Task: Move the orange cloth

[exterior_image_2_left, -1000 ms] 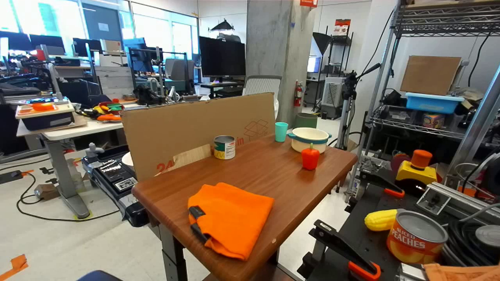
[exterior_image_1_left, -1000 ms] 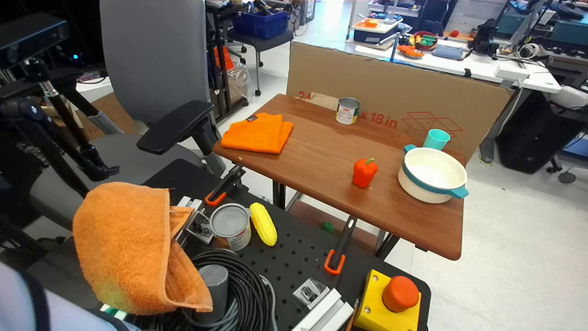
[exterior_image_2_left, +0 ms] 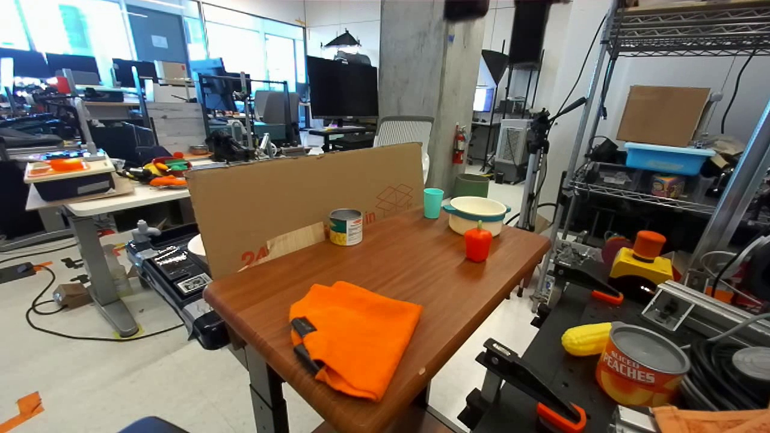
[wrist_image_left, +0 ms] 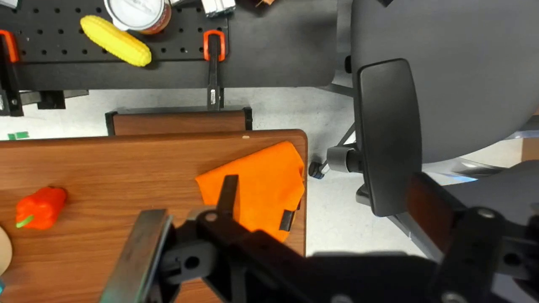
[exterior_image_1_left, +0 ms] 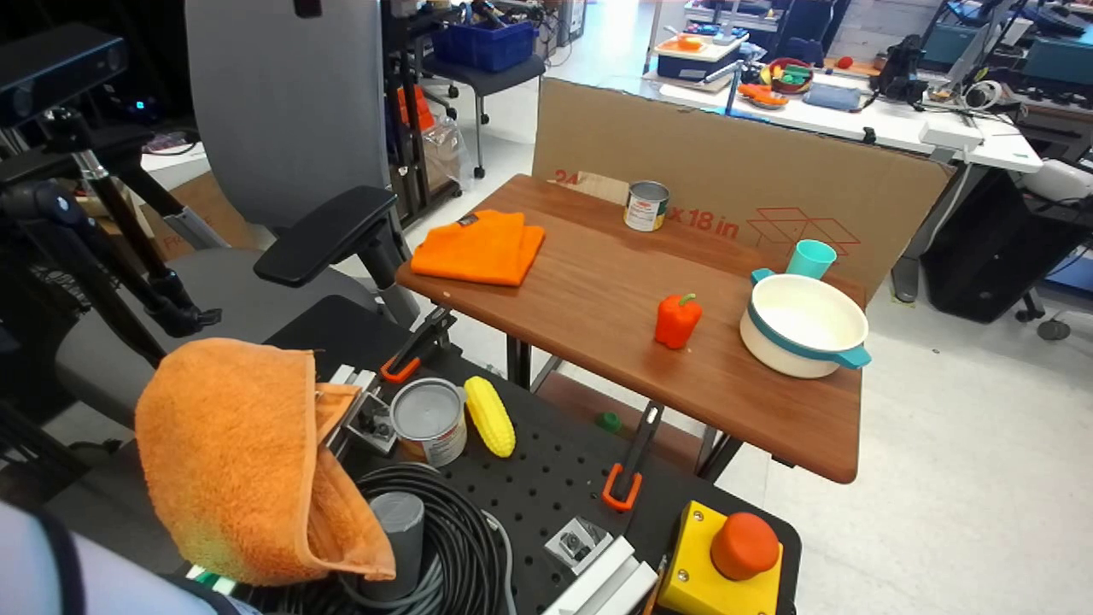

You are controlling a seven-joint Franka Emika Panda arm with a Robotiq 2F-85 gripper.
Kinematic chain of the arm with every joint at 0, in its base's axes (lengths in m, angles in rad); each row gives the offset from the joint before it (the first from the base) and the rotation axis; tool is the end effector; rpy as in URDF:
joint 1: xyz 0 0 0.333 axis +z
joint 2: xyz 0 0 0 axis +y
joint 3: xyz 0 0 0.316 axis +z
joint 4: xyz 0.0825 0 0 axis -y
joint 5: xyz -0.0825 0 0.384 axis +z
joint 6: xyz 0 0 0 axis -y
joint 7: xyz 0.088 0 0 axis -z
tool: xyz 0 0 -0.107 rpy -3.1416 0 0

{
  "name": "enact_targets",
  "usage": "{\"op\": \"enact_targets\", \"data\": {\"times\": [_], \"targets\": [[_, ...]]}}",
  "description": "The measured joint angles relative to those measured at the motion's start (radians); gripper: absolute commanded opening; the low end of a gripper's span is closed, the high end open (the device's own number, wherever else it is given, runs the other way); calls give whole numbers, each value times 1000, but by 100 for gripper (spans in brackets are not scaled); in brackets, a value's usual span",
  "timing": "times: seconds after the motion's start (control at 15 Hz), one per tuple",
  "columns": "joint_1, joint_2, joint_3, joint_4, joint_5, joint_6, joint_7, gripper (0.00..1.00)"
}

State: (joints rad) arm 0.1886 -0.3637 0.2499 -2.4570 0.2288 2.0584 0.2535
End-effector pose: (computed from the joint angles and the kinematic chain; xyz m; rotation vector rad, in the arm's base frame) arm 0.3789 0.1925 0.4229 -3.0463 -0.0848 0.1141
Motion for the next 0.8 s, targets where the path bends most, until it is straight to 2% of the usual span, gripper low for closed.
{"op": "enact_targets", "data": {"times": [0.27,0.53,0.8], "targets": [[-18,257,3,108,-122,93,12,100],[-14,504,-6,265,-242,100,26,100],[22,703,-46,408,-349,93,62,100]]}}
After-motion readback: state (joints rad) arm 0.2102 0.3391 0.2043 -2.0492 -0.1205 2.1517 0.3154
